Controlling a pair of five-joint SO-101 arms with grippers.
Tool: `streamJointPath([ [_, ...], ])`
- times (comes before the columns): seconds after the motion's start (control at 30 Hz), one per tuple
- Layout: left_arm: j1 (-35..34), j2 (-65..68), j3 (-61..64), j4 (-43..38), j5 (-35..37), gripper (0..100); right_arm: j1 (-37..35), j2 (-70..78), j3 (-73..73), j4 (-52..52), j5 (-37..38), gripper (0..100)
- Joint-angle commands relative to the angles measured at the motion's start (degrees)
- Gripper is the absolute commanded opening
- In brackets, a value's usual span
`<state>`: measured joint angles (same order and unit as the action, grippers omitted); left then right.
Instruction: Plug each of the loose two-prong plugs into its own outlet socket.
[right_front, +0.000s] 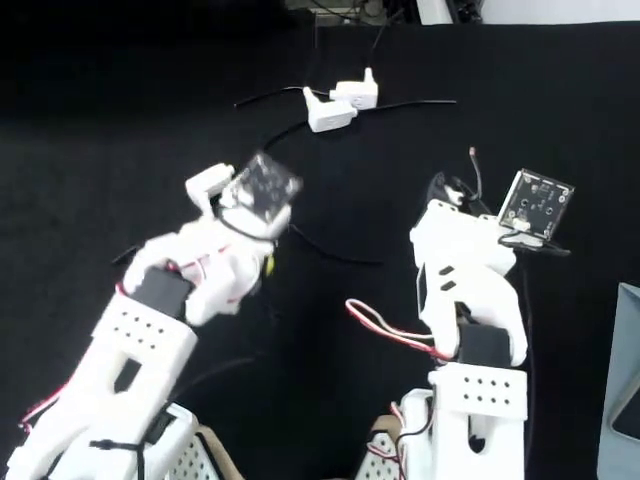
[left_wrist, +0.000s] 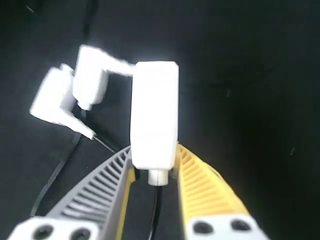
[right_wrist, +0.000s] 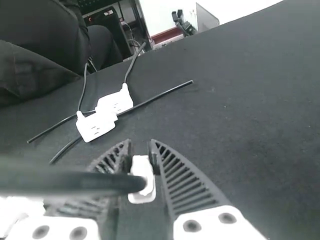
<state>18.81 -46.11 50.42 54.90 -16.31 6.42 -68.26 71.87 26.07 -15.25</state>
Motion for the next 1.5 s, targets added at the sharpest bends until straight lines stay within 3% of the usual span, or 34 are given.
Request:
streamJointPath([
  [0.0, -0.13, -2.46, 11.03, -7.82, -1.93, 3, -0.70, -0.66, -0.40, -0.88, -0.35, 1.4],
  [0.2, -0.04, -2.46, 18.51, -12.92, -1.93, 5, -0.70, -0.66, -0.40, -0.88, -0.35, 1.4],
  [0.4, -0.66, -2.55, 19.82, -12.75, 1.23, 25, -0.70, -0.57, -0.31, -0.88, -0.35, 1.4],
  [0.63, -1.71, -2.55, 17.89, -12.75, 2.02, 26, -0.70, -0.57, 0.22, -1.14, -0.35, 1.4],
  [0.83, -10.33, -2.55, 13.93, -13.19, 3.52, 25, -0.79, -0.57, 0.22, -1.14, -0.35, 1.4],
  [1.0, -15.96, -2.55, 11.30, -13.19, 4.04, 16, -0.79, -0.57, 0.22, -1.14, -0.35, 1.4],
  [1.47, 0.31, -2.46, 21.85, -18.11, 3.69, 20, -2.29, -0.57, 0.40, -1.14, -0.26, 1.4],
])
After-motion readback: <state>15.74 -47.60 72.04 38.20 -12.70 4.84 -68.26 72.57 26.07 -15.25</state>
